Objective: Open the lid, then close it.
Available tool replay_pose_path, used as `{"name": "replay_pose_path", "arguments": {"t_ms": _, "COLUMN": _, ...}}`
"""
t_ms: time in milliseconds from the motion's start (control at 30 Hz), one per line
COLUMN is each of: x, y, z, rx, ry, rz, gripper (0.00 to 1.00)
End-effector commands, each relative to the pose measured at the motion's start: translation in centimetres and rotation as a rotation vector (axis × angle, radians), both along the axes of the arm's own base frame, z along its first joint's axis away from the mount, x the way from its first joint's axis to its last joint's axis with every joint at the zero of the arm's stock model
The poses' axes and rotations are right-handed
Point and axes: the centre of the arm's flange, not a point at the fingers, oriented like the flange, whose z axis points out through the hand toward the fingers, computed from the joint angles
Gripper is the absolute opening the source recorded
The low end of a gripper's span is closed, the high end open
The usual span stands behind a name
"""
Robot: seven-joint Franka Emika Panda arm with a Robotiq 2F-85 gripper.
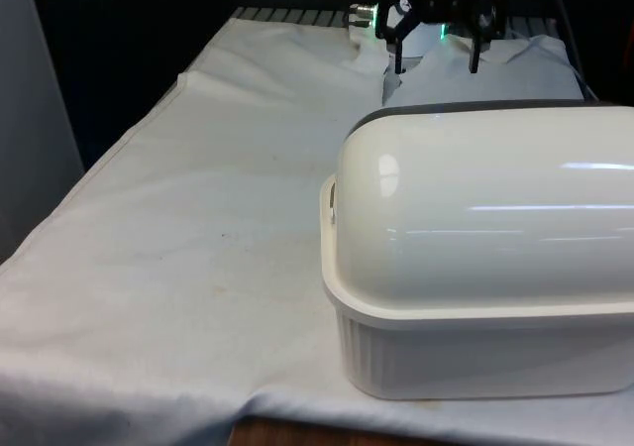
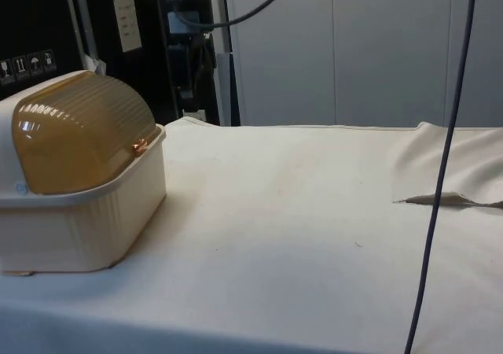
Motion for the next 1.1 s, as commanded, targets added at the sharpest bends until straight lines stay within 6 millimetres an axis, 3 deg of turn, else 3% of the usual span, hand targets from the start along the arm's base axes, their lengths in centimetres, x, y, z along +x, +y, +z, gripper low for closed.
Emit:
{"name": "replay_pose_path", "arguments": {"t_ms": 0, "x": 0.0, "y": 0.2, "z": -0.3, "rx": 0.004, "ry": -0.013, "rz": 0.007, "gripper": 1.0}}
{"name": "replay_pose_path", "arguments": {"t_ms": 1067, "x": 2.3, "y": 1.2, "z": -5.4, "rx": 0.004, "ry": -0.165, "rz": 0.061, "gripper": 1.0}}
